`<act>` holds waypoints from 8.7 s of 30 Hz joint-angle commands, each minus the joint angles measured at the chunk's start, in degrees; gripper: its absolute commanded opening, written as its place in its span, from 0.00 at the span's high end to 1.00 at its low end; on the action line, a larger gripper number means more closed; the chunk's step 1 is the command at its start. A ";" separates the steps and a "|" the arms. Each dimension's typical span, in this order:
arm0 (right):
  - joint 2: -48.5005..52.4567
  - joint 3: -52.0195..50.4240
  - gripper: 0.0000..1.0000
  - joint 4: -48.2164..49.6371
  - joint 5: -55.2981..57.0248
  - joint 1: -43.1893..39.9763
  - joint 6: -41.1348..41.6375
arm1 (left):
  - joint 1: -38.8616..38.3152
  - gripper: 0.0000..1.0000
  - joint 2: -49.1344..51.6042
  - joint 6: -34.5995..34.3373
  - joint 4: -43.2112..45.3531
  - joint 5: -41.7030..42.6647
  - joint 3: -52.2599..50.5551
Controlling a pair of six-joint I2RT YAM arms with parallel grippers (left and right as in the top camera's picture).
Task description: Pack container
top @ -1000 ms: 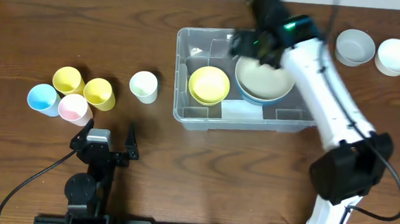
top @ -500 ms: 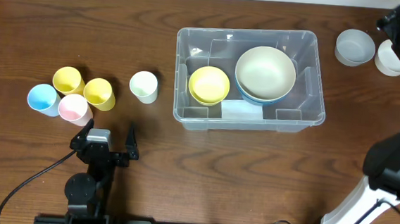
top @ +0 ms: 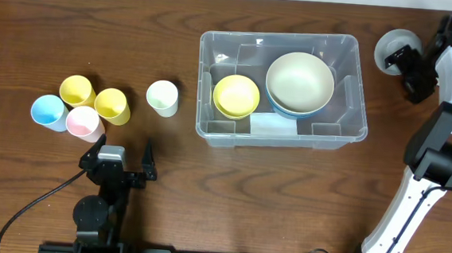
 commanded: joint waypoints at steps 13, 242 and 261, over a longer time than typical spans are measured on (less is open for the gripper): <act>0.61 0.37 0.09 -0.07 3.50 -0.02 1.55 | 0.33 0.02 -0.31 0.81 -1.95 0.87 -1.01; -14.71 -0.76 0.83 -11.15 -7.69 44.72 -19.32 | 0.33 0.02 -0.31 0.81 -1.95 0.87 -1.01; -12.66 -0.81 0.85 -11.50 -8.61 44.92 -19.37 | 0.33 0.02 -0.31 0.81 -1.95 0.87 -1.01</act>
